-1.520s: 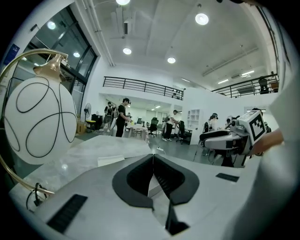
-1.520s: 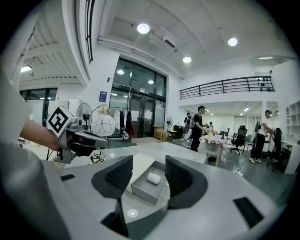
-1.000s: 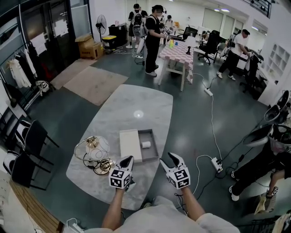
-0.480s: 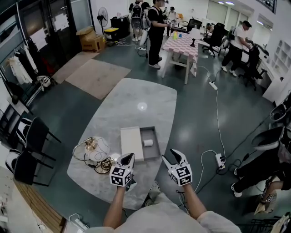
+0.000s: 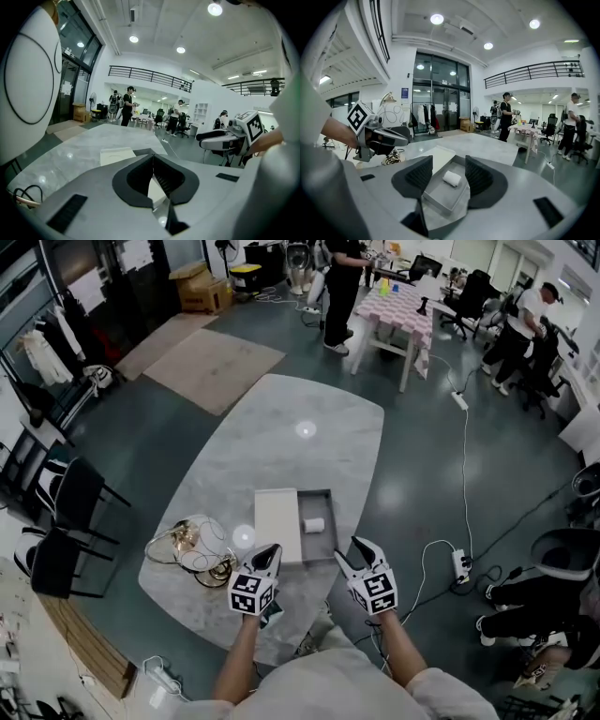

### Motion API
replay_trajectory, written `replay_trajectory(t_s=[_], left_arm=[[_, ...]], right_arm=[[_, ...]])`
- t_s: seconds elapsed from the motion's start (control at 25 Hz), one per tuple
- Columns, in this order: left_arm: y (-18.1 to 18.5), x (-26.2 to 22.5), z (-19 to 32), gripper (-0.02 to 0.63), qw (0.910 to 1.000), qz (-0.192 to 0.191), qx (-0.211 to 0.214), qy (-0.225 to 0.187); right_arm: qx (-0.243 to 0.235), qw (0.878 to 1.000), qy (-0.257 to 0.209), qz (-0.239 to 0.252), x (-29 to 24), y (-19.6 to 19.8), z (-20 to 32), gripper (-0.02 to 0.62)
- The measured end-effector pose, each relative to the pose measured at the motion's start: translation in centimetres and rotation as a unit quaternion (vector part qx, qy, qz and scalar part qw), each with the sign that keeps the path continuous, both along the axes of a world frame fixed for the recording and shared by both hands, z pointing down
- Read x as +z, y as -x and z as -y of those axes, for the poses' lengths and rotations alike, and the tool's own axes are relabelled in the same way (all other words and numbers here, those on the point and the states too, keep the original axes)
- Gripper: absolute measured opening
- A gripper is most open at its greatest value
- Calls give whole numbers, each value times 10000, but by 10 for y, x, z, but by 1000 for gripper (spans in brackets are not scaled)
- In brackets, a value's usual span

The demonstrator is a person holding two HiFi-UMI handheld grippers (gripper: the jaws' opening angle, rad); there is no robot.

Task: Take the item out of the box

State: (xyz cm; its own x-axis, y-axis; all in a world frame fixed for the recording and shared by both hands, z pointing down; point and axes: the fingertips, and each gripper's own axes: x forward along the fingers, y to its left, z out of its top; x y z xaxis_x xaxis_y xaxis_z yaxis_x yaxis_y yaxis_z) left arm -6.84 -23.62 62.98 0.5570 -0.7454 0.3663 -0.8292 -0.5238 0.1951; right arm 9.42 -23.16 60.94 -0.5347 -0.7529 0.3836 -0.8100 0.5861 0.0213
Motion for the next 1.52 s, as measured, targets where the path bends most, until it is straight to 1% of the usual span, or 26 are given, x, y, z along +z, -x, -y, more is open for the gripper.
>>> replay_trajectory(t_s=[0.32,0.68,0.88,1.52], left_arm=[[5,20,20,15,9997,38,-121,224],[2,37,35,15,9987,24,-202,459],[6,47,41,15,9980,31,-249,576],[11,68,54,15,9961,34,-376,801]], right_arm=[[-208,9995,226,-21,21,11,27,219],[-356,9980,508,-79,43,10,41,219],[-400,9970,661,-103,55,13,47,219],[-596,9936,944,-193,83,22,64,221]])
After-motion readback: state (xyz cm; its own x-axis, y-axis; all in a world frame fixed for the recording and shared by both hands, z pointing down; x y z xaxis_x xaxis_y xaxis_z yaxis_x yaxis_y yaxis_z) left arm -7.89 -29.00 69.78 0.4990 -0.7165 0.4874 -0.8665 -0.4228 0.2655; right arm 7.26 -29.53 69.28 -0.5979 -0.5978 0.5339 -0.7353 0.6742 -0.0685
